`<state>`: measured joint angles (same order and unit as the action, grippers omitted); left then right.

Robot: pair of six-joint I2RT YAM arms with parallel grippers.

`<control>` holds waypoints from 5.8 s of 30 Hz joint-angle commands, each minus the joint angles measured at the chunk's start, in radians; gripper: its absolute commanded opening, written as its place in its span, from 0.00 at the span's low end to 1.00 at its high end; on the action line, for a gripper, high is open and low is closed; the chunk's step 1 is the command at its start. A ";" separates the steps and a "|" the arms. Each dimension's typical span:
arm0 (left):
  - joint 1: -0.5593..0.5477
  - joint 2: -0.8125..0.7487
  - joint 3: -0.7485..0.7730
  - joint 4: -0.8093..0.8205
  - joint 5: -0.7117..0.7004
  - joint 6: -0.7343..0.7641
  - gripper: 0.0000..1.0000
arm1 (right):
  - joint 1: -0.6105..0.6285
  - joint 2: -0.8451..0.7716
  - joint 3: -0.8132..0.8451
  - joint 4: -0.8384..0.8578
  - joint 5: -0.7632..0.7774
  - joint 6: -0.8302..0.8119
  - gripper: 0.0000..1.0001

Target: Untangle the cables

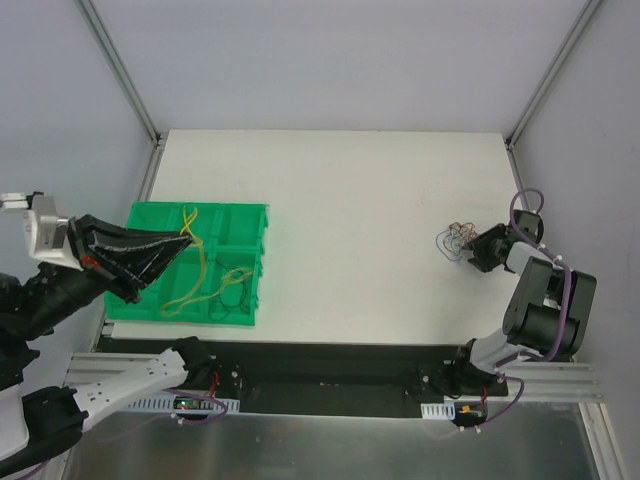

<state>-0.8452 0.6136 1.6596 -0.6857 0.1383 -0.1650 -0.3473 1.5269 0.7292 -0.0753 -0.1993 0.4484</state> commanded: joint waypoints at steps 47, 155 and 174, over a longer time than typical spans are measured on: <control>0.099 0.756 0.566 0.465 -0.562 0.604 0.00 | 0.409 -0.028 -0.004 0.095 -0.031 -0.217 0.57; 0.305 0.494 0.045 0.497 -0.634 0.470 0.00 | 0.409 0.082 0.042 0.100 -0.089 -0.201 0.57; 0.458 0.678 -0.263 0.385 -0.487 0.112 0.00 | 0.407 0.087 0.045 0.098 -0.092 -0.201 0.57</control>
<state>-0.4381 1.2873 1.4528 -0.2794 -0.4297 0.1139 0.0566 1.5852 0.7593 0.0414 -0.2829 0.2462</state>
